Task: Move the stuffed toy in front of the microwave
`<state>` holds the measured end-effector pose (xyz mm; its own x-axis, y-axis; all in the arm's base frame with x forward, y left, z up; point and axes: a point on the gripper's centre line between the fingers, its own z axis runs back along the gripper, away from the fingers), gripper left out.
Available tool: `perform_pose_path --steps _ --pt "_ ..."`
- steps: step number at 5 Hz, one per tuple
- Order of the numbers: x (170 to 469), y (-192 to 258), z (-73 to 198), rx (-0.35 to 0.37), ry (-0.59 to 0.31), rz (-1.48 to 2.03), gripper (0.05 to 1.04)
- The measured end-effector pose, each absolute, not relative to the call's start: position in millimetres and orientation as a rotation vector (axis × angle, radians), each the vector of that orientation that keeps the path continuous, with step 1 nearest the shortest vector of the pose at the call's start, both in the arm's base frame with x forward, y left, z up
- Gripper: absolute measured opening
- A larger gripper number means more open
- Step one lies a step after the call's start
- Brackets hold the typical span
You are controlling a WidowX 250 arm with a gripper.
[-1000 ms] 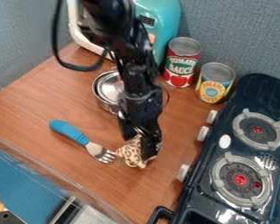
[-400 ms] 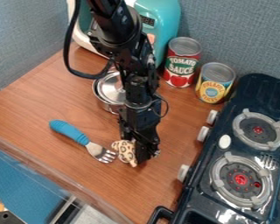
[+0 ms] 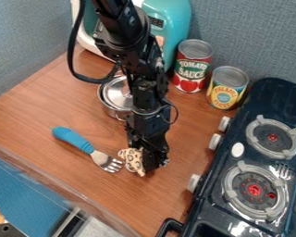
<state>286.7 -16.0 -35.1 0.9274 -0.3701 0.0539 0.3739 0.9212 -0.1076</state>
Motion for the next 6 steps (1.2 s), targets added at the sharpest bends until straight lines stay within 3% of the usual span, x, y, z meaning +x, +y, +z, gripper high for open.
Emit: perform_pose_path --steps 2,3,4,6 --pt "295.3 14.6 14.8 -0.130 -0.166 -0.264 0.493" --pt "295.7 51.4 46.0 -0.121 -0.249 -0.148 0.493" --pt "297.9 94.3 60.9 -0.103 -0.290 -0.033 0.493" --pt "318.5 171.8 35.0 -0.066 -0.205 0.203 0.493"
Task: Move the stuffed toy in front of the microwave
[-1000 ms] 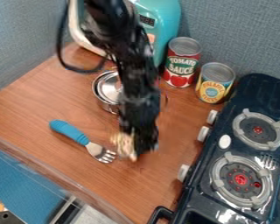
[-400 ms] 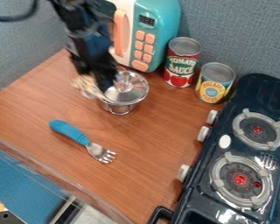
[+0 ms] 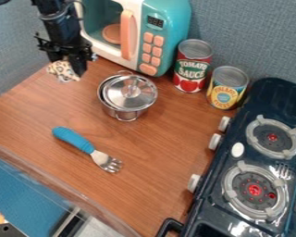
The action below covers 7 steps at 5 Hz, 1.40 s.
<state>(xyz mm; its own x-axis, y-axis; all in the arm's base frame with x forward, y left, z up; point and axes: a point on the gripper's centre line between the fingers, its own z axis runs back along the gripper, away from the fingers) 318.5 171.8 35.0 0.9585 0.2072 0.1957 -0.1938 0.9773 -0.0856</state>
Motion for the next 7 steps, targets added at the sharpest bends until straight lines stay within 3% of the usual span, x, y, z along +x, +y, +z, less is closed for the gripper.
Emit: perform_pose_path --steps 2,3,4,5,6,7 --pt "352.5 217.6 14.8 0.054 -0.180 0.308 0.493" --pt "365.4 219.0 6.9 0.114 -0.157 0.307 0.493" --pt "375.3 209.5 -7.4 0.107 -0.115 0.285 0.546" --pt "381.0 210.3 -17.8 0.087 -0.058 0.268 0.849" --pt "380.4 202.5 -23.8 0.056 -0.061 0.291 1.009" --pt "377.1 203.3 -23.9 0.064 -0.041 0.290 1.006"
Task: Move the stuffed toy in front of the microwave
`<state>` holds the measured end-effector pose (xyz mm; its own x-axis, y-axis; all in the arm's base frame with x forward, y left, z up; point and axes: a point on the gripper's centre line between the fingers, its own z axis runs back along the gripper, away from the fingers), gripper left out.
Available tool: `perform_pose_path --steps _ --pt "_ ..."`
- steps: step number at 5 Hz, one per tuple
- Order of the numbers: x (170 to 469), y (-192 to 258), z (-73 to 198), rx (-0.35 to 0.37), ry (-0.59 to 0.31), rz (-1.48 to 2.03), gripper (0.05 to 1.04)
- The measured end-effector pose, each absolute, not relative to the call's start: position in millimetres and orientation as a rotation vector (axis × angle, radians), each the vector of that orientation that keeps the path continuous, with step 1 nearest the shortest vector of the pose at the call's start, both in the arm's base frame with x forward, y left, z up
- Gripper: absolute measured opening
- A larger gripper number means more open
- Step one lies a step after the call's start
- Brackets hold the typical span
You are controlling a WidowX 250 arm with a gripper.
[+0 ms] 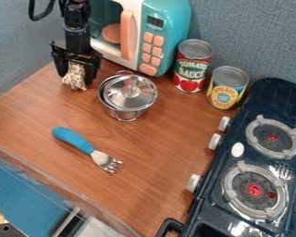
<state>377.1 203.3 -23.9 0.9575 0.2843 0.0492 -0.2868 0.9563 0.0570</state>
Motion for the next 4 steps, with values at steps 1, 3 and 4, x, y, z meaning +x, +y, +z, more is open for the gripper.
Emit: perform_pose_path --steps 1,3,4 --pt "372.0 198.8 -23.9 0.050 -0.032 0.295 0.999" --pt "355.1 210.6 46.4 -0.001 -0.216 0.335 0.999" --pt "345.9 209.8 59.9 -0.032 -0.259 0.335 0.999"
